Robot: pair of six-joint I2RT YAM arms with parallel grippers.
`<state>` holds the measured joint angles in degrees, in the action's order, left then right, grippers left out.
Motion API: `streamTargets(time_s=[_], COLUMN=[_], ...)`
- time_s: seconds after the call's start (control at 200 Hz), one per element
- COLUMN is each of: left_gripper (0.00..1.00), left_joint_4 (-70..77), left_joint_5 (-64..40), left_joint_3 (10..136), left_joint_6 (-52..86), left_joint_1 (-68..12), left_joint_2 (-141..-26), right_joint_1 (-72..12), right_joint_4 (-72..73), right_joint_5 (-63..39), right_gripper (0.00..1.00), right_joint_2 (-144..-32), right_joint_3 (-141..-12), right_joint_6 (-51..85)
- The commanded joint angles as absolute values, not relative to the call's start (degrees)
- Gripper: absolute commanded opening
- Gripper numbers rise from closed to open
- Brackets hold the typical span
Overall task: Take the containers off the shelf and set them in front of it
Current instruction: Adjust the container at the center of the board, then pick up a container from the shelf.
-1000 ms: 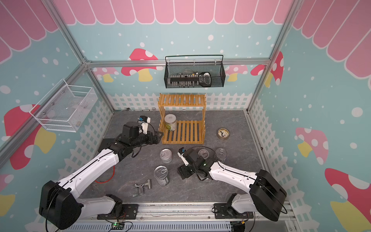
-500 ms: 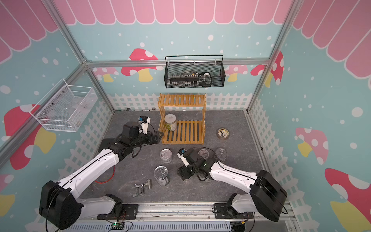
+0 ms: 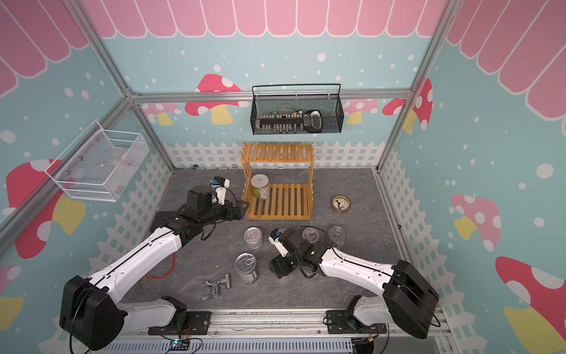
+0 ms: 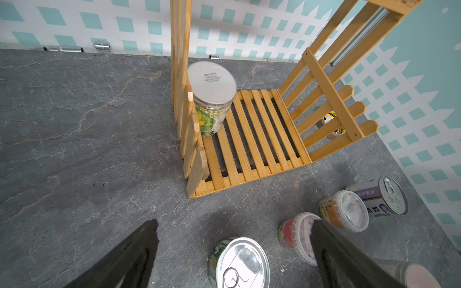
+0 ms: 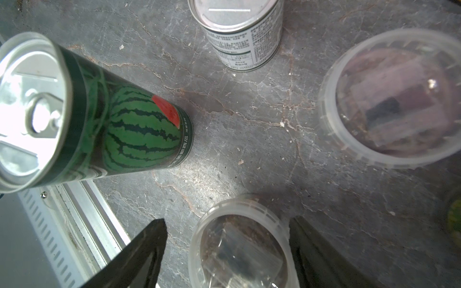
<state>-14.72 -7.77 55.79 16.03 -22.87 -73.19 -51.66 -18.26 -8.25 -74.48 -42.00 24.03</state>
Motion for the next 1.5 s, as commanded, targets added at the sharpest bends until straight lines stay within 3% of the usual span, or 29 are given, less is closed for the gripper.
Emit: streamTargets(time_s=[0.0, 0.225, 0.455, 0.876, 1.496], left_gripper=[0.99, 0.99, 0.99, 0.99, 0.99], left_joint_4=[-14.33, -14.41, -14.59, -14.75, -15.54], left_joint_5=[-8.55, -8.18, -7.45, -8.07, -8.17], left_joint_3=[56.78, 56.69, 56.56, 55.97, 55.39], left_joint_6=[15.03, 15.07, 15.21, 15.90, 15.82], left_joint_1=[-22.43, -22.50, -22.19, -21.80, -21.62], left_joint_2=[-72.84, -72.17, -70.90, -69.70, -69.70], right_joint_1=[-52.05, -51.69, -48.97, -38.63, -32.73], right_joint_4=[-20.02, -19.08, -9.31, 16.63, 19.42], right_joint_5=[-5.61, 2.02, 9.14, 0.83, -2.12], right_gripper=[0.83, 0.87, 0.92, 0.99, 0.99], right_joint_2=[-72.69, -72.06, -77.23, -96.55, -120.95], right_joint_3=[-43.45, -48.71, -52.27, -60.43, -80.62], right_joint_6=[23.65, 22.81, 21.52, 9.84, 5.72])
